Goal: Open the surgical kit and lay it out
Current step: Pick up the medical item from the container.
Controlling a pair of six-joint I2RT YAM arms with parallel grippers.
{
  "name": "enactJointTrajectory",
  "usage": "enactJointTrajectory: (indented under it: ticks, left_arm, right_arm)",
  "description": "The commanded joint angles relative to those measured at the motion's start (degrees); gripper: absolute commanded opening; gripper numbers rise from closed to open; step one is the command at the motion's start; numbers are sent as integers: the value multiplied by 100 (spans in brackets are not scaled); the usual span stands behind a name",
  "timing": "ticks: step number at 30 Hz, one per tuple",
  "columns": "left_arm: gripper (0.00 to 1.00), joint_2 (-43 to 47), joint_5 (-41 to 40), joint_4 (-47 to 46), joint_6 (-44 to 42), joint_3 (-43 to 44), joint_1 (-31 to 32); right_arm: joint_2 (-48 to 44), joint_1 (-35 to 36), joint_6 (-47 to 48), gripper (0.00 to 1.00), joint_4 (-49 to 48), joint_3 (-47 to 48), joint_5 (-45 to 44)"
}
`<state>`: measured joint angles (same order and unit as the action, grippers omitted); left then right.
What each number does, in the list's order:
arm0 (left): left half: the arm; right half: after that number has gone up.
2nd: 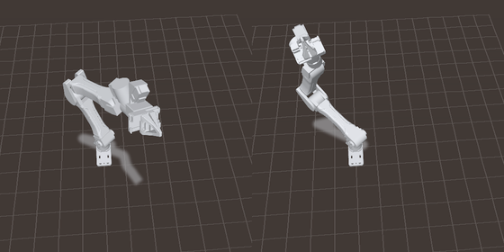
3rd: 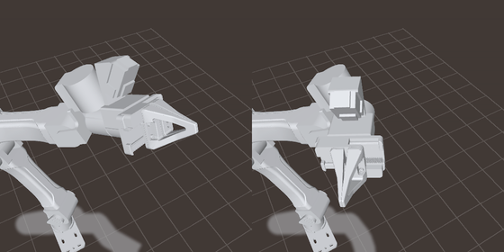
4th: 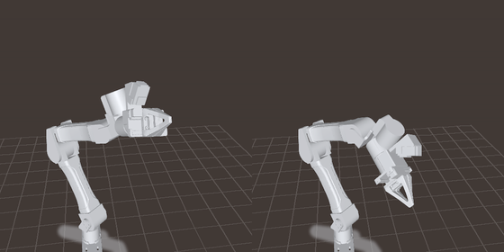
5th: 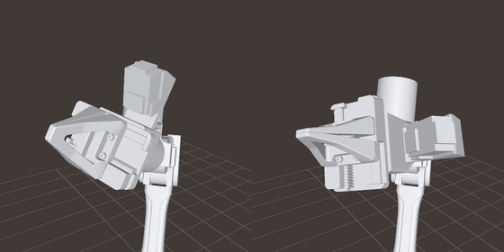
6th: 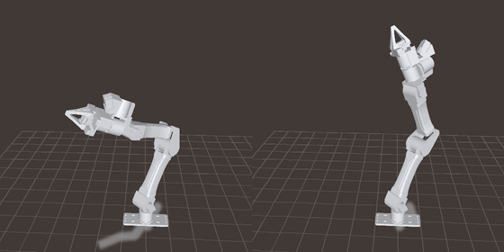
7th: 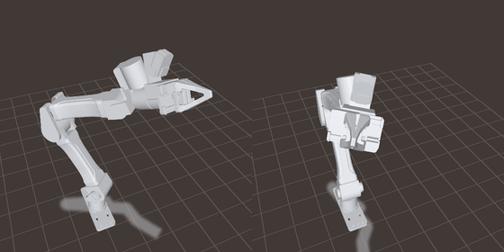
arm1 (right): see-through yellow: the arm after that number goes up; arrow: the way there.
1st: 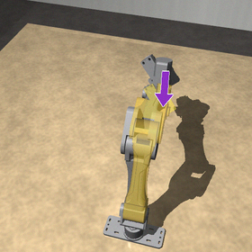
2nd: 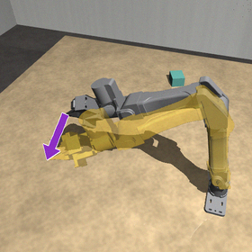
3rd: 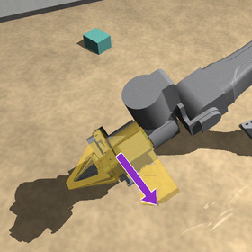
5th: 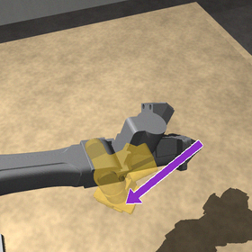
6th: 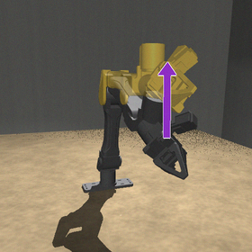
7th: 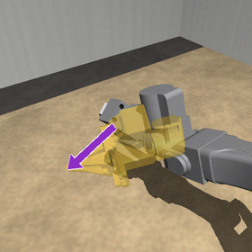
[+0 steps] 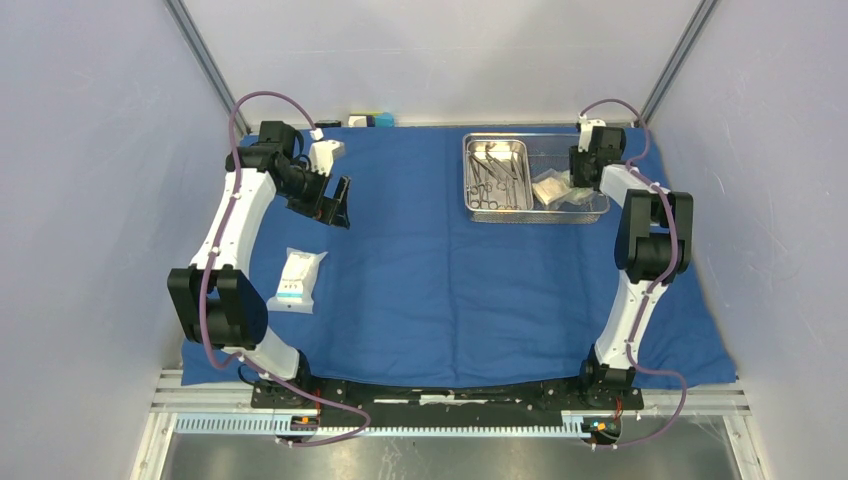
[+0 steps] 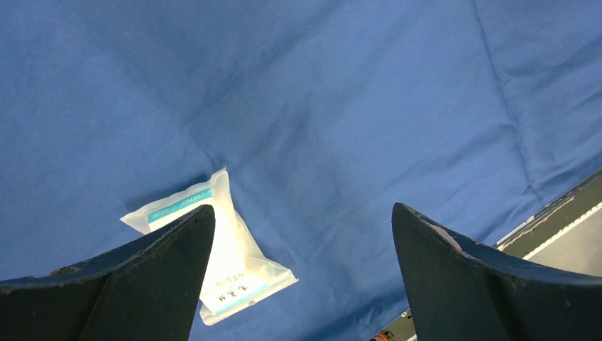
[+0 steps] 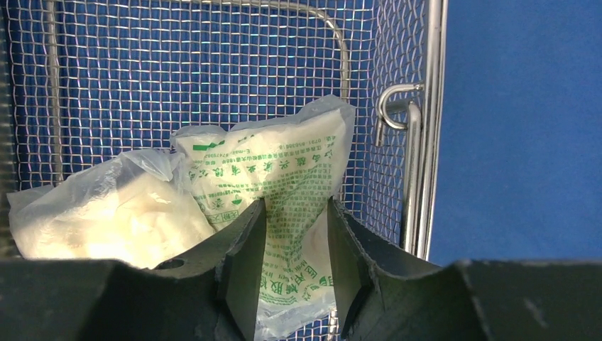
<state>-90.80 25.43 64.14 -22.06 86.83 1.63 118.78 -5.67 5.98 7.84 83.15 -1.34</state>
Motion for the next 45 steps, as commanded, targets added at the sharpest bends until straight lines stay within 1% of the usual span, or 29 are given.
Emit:
enactJointTrajectory:
  ticks: [1,4,5,11,12,17,20,21,23,26,28,29,33,36,38,42,45]
  left_arm:
    - [100,50,-13,-105,154,193,29]
    - [100,54,2,-111,159,194,30]
    - [100,63,2,-104,159,195,32]
    - [100,45,45,-145,258,263,54]
    - [100,58,50,-233,344,257,55]
    - [100,349,184,-1069,912,-108,113]
    - [100,565,365,-1671,1190,-328,150]
    - [99,613,484,-1821,1270,-360,162]
    - [99,700,968,-2291,1531,-484,195]
    - [99,861,1600,-3407,2331,-904,385]
    - [98,876,1805,-4410,3052,-1151,644]
    - [97,839,1861,-4754,3377,-1220,810]
    - [97,458,1725,-6024,4433,-1270,1597]
    - [97,103,1494,-6897,5155,-1260,2002]
    - [95,-165,1400,-7383,5596,-1235,2232]
    - [93,-566,1258,-7920,6303,-1172,2531]
    - [95,-709,1088,-8189,6429,-1194,2664]
  right_arm:
    - [-51,-72,31,39,-76,52,0]
    - [-213,-117,-21,30,-146,51,117]
    - [-266,-131,-41,25,-157,64,117]
    - [-769,-189,-187,3,-259,35,710]
    - [-913,-193,-216,1,-321,-9,793]
    - [-1614,-206,-382,0,-694,-211,1255]
    - [-2041,-206,-583,0,-962,-411,1710]
    - [-2152,-199,-771,0,-1028,-490,1929]
    - [-2432,-181,-1188,0,-1323,-836,2408]
    - [-2820,-14,-1784,0,-2039,-1525,2922]
    - [-3088,219,-2037,0,-2455,-1981,3033]
    - [-3199,369,-2152,0,-2644,-2180,3075]
    - [-3578,1013,-2634,0,-3364,-2729,3210]
    - [-3703,1398,-2923,0,-3578,-2894,3305]
    - [-3717,1540,-3157,0,-3683,-2975,3370]
    - [-3669,1603,-3587,0,-3972,-3123,3565]
    - [-3688,1619,-3716,0,-4134,-3217,3690]
